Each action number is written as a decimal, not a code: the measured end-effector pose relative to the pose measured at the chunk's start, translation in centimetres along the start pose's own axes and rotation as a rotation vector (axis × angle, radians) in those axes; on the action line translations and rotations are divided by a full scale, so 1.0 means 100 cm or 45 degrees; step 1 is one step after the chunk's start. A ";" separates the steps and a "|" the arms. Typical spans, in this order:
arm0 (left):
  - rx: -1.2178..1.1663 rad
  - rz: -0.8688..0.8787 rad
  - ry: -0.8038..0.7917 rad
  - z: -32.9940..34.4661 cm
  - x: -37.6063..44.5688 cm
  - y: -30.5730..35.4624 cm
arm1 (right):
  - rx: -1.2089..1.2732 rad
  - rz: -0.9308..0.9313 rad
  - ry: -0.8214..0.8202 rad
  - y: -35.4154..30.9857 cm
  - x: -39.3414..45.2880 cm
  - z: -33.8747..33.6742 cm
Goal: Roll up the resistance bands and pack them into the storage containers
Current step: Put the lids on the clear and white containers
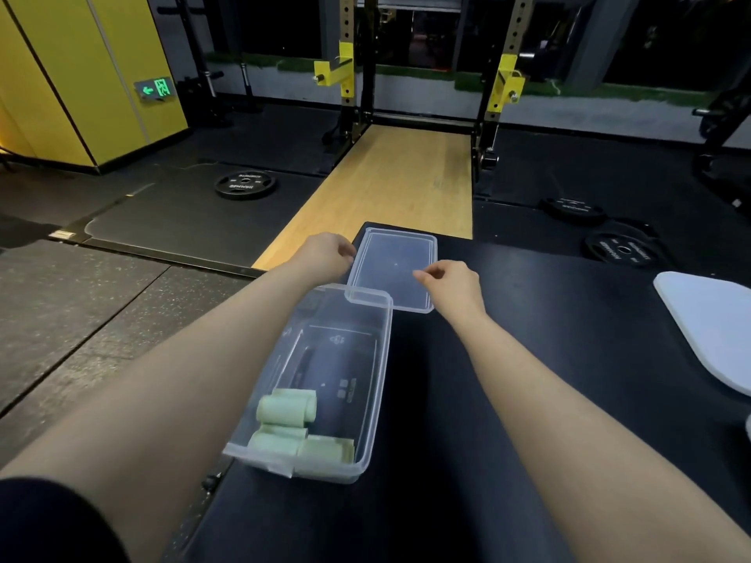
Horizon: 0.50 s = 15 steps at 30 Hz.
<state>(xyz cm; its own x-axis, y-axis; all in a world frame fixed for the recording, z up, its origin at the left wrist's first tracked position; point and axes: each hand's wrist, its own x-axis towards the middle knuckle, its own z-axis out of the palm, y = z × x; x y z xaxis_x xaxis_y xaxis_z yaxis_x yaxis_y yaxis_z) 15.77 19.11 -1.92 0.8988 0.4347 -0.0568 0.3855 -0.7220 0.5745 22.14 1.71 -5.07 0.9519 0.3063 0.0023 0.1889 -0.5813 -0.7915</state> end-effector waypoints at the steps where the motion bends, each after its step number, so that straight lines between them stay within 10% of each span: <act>1: 0.014 -0.042 -0.057 0.005 0.010 0.002 | -0.008 0.038 0.002 0.004 0.008 0.002; 15: -0.123 -0.389 -0.277 0.047 0.078 -0.011 | 0.052 0.327 -0.013 0.035 0.065 0.024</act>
<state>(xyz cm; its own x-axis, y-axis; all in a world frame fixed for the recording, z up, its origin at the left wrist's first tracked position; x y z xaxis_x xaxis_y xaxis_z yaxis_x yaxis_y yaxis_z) 23.36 20.72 -6.85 0.7729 0.4899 -0.4033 0.6302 -0.5186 0.5778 28.40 3.52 -9.30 0.9649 0.1606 -0.2078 -0.0685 -0.6102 -0.7893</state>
